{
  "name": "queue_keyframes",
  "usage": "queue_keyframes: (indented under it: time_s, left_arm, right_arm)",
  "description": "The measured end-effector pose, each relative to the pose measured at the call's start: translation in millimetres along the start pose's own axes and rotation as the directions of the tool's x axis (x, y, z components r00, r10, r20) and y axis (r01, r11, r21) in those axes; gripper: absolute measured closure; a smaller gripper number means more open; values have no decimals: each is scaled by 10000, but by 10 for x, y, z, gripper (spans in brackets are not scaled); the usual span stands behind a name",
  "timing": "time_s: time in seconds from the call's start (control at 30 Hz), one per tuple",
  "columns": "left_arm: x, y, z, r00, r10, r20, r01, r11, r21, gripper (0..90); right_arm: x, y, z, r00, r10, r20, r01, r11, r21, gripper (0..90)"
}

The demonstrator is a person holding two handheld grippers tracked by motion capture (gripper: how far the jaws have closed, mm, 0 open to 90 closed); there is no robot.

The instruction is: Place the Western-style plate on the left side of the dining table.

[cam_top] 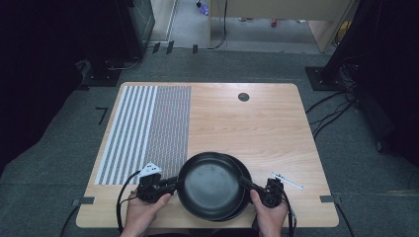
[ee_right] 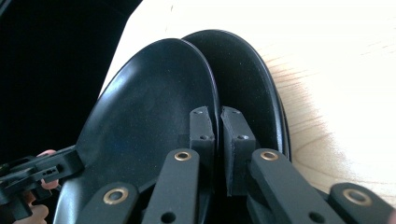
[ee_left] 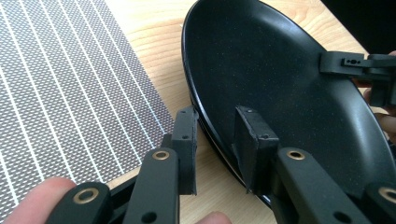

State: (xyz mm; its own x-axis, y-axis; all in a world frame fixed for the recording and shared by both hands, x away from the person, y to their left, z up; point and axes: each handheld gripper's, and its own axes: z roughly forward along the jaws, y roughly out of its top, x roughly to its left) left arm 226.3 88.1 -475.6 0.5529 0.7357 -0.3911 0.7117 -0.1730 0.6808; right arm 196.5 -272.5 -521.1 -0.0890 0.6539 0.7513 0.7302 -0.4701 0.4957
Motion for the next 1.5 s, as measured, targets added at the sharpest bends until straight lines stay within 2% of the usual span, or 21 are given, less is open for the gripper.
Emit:
queue_keyframes:
  time_s: [0.1,0.13,0.27,0.63,0.9,1.07,1.2,1.5]
  left_arm:
    - [-12,-7,-10,9999,-98,-34,98,9999,-63,714]
    - [-10,-10,-14,9999,-138,-23,138,9999,-102,721]
    - [-1,-15,-19,9990,-417,153,421,9989,-228,735]
    - [-4,-26,1,9961,-790,388,800,9965,-238,741]
    - [-49,34,-31,9943,-774,734,801,9962,-341,738]
    - [-46,85,-45,9947,-762,685,791,9961,-402,738]
    - [-60,147,-73,9978,-562,340,580,9969,-528,738]
    - [53,298,-194,9970,-740,234,761,9918,-1030,740]
  right_arm:
    - [-3,-10,-4,9999,150,-35,-150,9999,-47,858]
    - [-11,-18,-11,9989,446,-154,-448,9989,-127,863]
    - [-6,-26,-31,9963,819,-274,-826,9963,-232,867]
    - [14,-11,-47,9962,823,-285,-831,9962,-261,864]
    - [55,64,-96,9955,821,-476,-839,9958,-377,856]
    - [101,115,-96,9955,806,-502,-825,9959,-377,855]
    - [143,154,-76,9961,713,-510,-730,9968,-322,852]
    - [325,317,69,9968,496,-629,-516,9982,-307,853]
